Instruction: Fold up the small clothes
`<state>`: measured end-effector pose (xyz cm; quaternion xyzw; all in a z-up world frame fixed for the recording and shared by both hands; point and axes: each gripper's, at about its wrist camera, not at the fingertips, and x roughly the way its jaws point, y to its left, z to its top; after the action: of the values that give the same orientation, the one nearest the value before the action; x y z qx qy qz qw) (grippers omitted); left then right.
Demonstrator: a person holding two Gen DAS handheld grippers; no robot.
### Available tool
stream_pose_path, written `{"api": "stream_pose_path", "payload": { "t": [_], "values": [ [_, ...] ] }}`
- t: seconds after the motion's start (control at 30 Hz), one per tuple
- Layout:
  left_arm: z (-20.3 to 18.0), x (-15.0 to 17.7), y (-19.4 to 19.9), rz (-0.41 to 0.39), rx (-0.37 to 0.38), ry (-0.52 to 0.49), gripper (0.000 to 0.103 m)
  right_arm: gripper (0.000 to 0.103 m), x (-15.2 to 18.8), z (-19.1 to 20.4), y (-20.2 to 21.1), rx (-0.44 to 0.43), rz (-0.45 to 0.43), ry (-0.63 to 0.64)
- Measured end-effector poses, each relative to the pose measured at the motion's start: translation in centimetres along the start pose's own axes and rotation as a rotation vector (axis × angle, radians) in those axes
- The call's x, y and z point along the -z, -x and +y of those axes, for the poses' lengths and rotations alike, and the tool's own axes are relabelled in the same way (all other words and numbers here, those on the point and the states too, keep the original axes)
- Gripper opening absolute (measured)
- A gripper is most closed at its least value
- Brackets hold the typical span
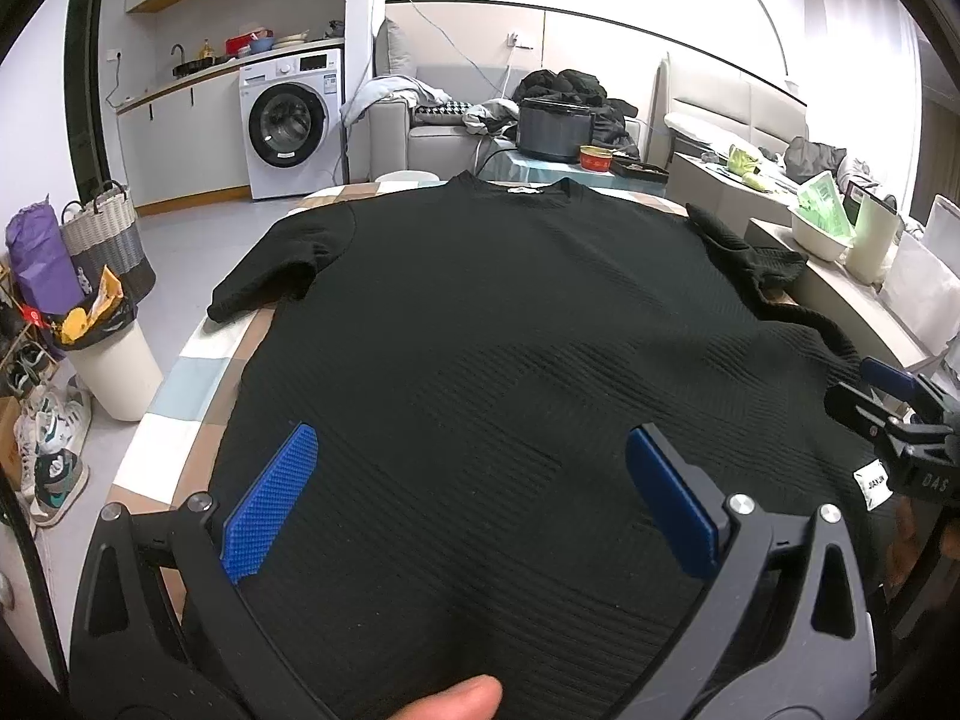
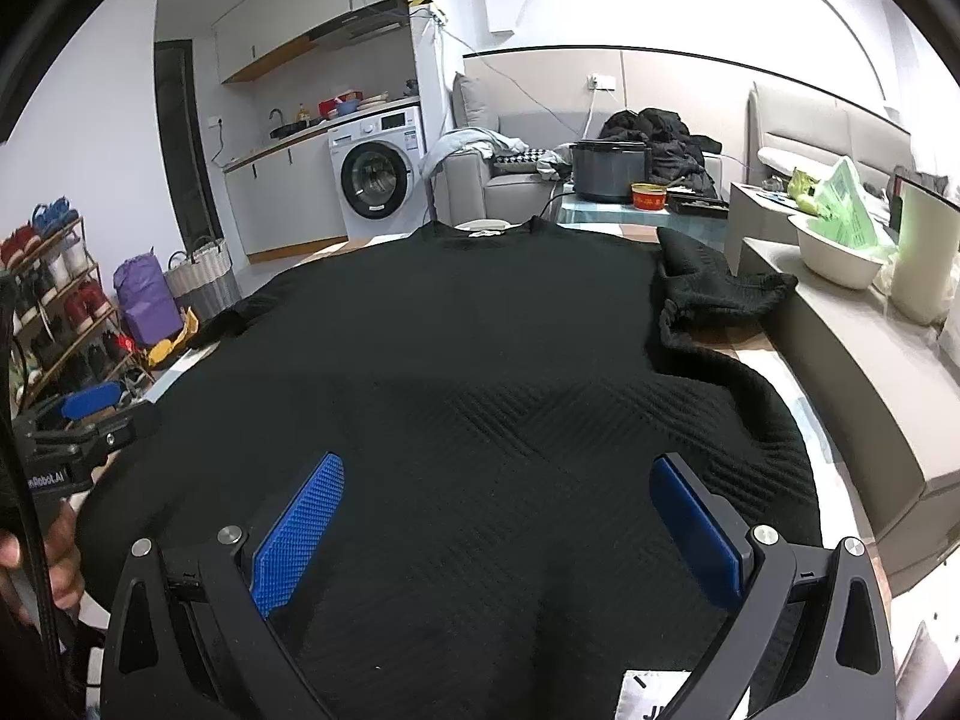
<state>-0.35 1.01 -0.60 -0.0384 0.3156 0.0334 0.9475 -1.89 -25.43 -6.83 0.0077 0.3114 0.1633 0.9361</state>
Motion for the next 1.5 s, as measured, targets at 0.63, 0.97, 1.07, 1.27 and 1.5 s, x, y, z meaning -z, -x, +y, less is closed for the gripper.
{"api": "stream_pose_path", "payload": {
  "t": [0.63,0.97,1.07,1.27,1.5],
  "values": [
    [2.7,-0.2,0.0,-0.001,-0.024,0.052,0.102,0.103,-0.9,-2.9,0.7,0.009,-0.009,-0.036],
    [4.0,-2.9,-1.4,-0.011,-0.060,0.071,0.102,0.103,-3.7,-7.8,0.1,0.043,0.034,-0.173],
    [4.8,-4.2,-2.1,-0.016,-0.051,0.097,0.102,0.102,-5.3,-9.5,-0.2,0.054,0.040,-0.218],
    [6.3,-7.0,-4.7,-0.007,-0.064,0.120,0.102,0.088,-8.6,-13.1,-2.3,0.065,0.064,-0.334],
    [9.6,-8.7,-7.5,0.022,-0.086,0.194,0.102,0.081,-10.9,-16.1,-6.0,0.143,0.076,-0.457]
  ]
}}
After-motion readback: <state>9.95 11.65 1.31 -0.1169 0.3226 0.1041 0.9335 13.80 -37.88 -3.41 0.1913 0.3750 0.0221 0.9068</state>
